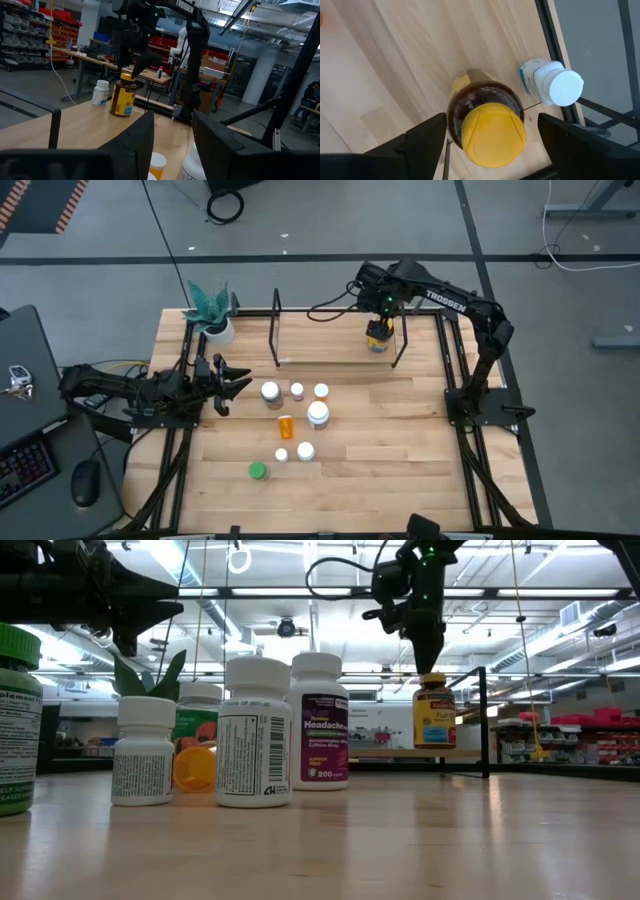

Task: Pick and place medicine bottles onto shelf by color
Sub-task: Put the white-green pill bottle on the shelf

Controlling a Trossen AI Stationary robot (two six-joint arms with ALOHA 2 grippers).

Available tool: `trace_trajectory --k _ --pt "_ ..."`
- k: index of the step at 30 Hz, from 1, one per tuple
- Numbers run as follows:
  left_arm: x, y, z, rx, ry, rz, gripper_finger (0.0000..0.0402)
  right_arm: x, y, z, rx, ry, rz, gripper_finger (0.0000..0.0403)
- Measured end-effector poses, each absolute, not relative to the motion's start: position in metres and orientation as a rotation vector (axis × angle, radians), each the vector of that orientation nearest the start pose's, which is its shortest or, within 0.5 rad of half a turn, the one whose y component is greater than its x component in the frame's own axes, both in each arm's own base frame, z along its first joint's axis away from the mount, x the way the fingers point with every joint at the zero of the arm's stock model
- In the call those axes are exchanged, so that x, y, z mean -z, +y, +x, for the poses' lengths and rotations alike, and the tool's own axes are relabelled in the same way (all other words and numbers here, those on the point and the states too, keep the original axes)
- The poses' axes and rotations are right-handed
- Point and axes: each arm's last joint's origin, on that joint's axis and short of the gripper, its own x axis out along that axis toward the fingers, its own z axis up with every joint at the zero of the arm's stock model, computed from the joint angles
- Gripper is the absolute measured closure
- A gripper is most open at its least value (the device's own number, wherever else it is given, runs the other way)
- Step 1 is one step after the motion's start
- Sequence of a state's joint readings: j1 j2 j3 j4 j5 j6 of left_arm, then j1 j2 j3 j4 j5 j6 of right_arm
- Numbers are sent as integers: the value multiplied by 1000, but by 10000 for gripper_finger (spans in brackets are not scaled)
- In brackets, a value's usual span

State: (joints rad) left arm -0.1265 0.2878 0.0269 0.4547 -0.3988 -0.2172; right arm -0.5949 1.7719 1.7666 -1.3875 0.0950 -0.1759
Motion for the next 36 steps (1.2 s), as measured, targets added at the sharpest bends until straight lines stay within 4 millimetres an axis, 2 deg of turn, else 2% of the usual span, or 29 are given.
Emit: trace_trajectory --k 11,26,31,36 --pt "-191 -3 112 -251 -211 -260 264 -329 -185 275 413 1398 225 73" --pt "-191 -3 112 -257 -205 -212 261 -368 -159 266 413 1208 132 77" --pt "-191 -3 112 -256 -205 -212 263 -374 -152 263 411 1180 140 80" --pt "-191 -3 112 -256 -206 -212 257 -376 -142 269 396 1155 133 80"
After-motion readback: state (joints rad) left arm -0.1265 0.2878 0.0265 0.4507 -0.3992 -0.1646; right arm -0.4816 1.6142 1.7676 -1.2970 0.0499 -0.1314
